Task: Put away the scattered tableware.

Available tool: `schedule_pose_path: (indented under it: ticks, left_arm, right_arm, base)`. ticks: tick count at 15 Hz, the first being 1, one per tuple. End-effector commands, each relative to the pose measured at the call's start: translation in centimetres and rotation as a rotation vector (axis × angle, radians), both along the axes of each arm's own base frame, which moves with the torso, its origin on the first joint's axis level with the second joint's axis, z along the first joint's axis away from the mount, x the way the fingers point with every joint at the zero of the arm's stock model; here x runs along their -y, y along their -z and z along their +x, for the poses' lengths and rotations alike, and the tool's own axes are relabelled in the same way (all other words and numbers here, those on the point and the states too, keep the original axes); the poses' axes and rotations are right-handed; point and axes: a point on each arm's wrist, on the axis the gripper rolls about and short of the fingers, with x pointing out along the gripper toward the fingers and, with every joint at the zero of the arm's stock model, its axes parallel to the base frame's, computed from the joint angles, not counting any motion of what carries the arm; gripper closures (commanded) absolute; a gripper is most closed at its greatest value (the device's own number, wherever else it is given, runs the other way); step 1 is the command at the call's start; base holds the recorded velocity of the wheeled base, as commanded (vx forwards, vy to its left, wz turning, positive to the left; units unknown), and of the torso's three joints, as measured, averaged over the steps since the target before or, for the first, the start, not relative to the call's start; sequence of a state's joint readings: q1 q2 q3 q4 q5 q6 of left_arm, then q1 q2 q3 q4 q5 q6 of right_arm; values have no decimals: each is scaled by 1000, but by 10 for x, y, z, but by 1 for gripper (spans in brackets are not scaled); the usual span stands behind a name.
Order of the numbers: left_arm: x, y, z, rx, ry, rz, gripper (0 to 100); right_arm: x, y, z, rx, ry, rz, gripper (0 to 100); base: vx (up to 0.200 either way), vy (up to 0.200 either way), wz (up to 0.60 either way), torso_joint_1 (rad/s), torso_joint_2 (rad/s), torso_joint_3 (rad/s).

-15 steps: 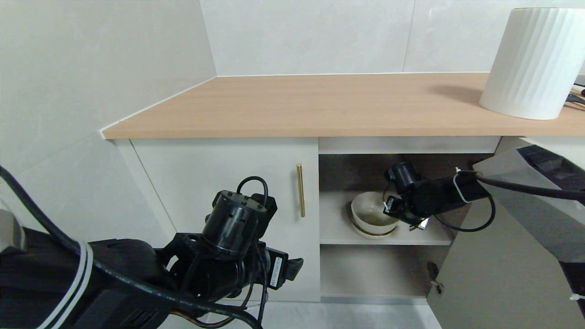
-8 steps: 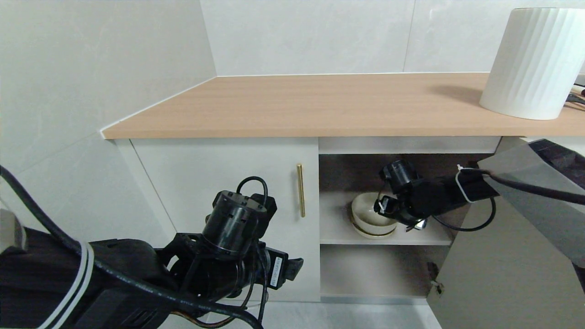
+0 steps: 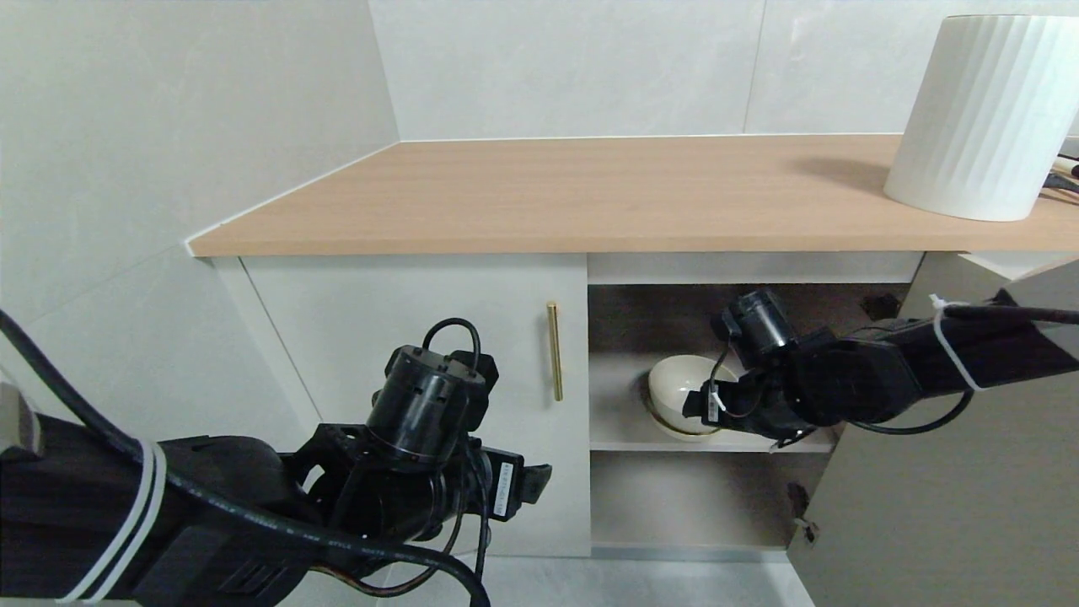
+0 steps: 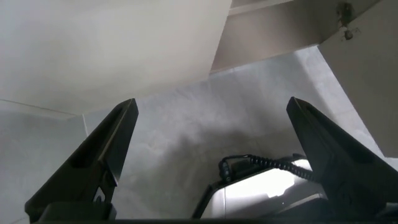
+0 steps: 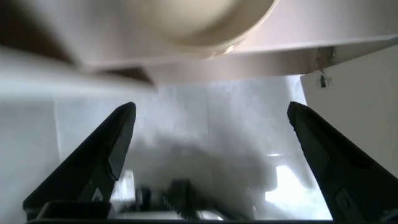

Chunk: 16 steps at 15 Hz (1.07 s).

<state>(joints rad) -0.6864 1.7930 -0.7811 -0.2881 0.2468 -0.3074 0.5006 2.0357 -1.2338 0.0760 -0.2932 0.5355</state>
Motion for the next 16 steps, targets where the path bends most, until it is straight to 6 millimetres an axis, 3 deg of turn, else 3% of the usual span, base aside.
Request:
schedule_pose_path:
  ticks: [1,4,7,8,9,16]
  left_arm:
    - [-4,-1,4,6,-31,-3,0]
    - [-10,-9,4,26,-59,-33,0]
    - [-14,-16,1,43,-62,-46,0]
    - [-17,-19,-2,51,-64,-50,0]
    - [-17,-19,-2,53,-63,-50,0]
    - [-18,-20,-4,64,-77,-35,0]
  right_arm:
    - [11,-40,-39,40,-99,32,0]
    - [29,-67,-71,26,-163,13,0]
    - [33,-72,-80,-3,-183,27,0]
    - [36,-65,-101,-57,-215,17,0]
    - [35,-58,-109,-82,-235,5,0]
    - [43,-35,-138,-173,-243,-22,0]
  base:
    - [0,0,0,0,0,0]
    - [0,0,0,0,0,0]
    - [0,0,0,0,0,0]
    - [-200,0,0,2,2,-2]
    - [-200,0,0,12,2,2]
    - [-200,0,0,-3,1,0]
